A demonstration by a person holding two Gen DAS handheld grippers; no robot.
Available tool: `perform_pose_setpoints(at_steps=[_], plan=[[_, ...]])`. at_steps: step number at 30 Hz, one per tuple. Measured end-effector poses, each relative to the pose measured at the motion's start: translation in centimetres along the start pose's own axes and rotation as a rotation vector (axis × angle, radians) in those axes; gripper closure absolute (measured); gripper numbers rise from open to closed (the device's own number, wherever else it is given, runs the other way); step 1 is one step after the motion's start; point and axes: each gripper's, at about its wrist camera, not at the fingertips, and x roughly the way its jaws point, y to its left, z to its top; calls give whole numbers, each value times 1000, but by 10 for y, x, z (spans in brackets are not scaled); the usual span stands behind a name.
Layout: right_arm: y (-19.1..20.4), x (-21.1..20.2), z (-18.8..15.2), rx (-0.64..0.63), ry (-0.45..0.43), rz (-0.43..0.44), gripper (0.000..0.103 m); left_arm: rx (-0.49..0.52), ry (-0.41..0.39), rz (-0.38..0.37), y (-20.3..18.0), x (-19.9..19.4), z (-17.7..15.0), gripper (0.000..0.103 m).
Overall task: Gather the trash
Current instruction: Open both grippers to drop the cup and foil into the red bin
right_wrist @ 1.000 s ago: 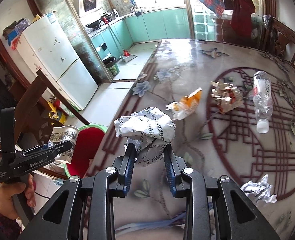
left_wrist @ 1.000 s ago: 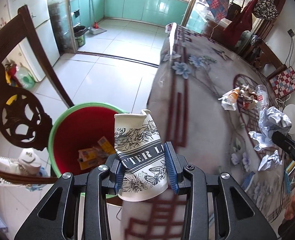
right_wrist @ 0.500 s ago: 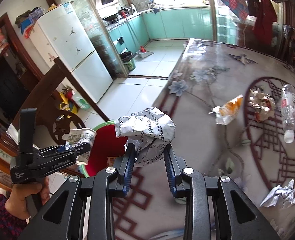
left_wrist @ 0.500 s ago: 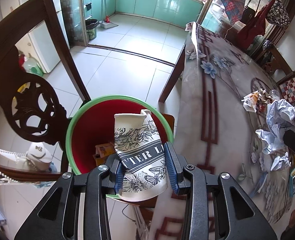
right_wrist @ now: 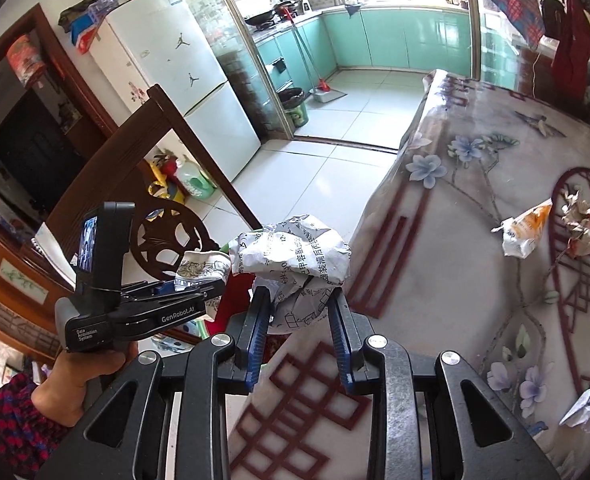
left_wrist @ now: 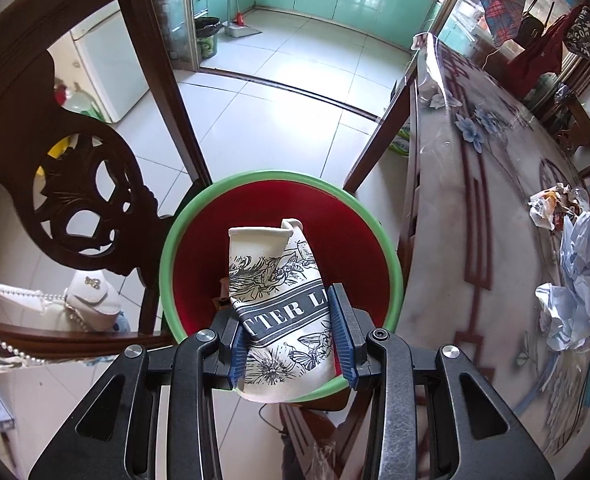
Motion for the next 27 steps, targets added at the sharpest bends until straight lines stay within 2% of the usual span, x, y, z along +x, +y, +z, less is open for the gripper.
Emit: perform_pose_setpoints(at_steps=[10,15,20,23,25,26,27], plan=[[5,25,0,6,52,46,76,-6,13,11,7,8,3,68],[10,30,6,-10,52,53,76,-4,21,7,6,10,3,68],[15,29,11,-33,44,65,76,-5,-6,11,5,4,5,68],[18,33,12,-43,54,98,71,-28,-5,23,8,4,5,67],[21,32,12,-51,51,109,71,-50,-29,29,10,-2,3,59],[22,30,12,-57,38,117,71,-57,-45,32,11,-5,3,46],[22,29,12,-59,30,124,69,-60,-58,36,11,-8,2,38]])
